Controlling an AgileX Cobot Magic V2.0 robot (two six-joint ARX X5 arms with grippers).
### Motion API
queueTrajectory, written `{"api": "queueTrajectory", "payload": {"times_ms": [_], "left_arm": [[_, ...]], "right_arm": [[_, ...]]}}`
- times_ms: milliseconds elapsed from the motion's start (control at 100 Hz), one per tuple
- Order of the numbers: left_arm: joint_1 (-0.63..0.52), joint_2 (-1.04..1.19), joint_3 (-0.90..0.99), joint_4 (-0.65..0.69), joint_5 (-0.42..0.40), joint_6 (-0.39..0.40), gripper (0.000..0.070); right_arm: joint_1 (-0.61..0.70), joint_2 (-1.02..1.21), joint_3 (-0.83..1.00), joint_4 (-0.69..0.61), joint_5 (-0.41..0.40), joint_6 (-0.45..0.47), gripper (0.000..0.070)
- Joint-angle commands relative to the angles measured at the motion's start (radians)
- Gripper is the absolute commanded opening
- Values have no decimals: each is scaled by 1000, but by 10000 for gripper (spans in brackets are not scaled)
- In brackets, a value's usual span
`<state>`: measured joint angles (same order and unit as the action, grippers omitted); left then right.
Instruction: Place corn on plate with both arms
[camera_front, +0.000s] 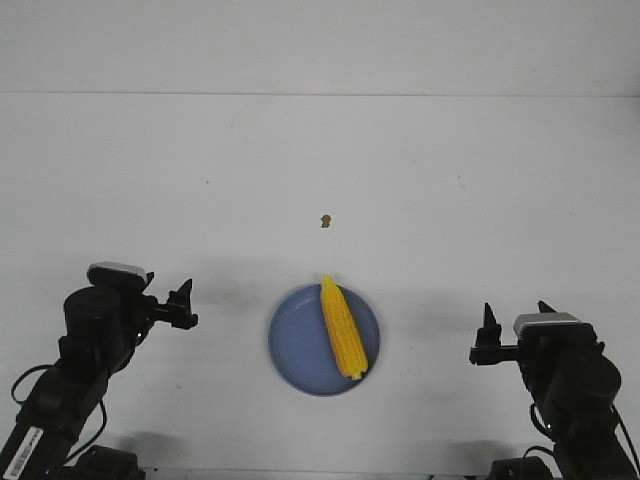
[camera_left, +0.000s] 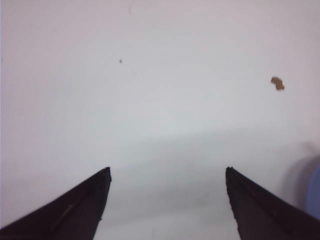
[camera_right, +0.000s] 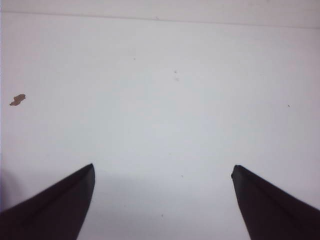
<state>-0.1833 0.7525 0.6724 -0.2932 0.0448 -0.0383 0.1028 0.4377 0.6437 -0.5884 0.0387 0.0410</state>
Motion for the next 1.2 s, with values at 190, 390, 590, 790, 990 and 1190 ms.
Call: {"api": "queueTrajectory", "payload": {"times_ms": [190, 390, 590, 790, 990, 1190], "left_arm": [[0, -220, -94, 5, -5, -28, 458], [0, -290, -94, 3, -49, -27, 343], [0, -306, -94, 2, -49, -26, 17], [0, -306, -94, 2, -49, -26, 1], [0, -314, -94, 3, -49, -30, 15], [0, -322, -94, 3, -49, -30, 15]], "right_arm": [[-1, -116, -18, 51, 16, 7, 575], [0, -117, -18, 77, 16, 6, 382], [0, -118, -18, 82, 42, 7, 28], [0, -118, -18, 87, 44, 7, 12], [0, -118, -18, 87, 44, 7, 12], [0, -118, -18, 87, 44, 7, 12]]}}
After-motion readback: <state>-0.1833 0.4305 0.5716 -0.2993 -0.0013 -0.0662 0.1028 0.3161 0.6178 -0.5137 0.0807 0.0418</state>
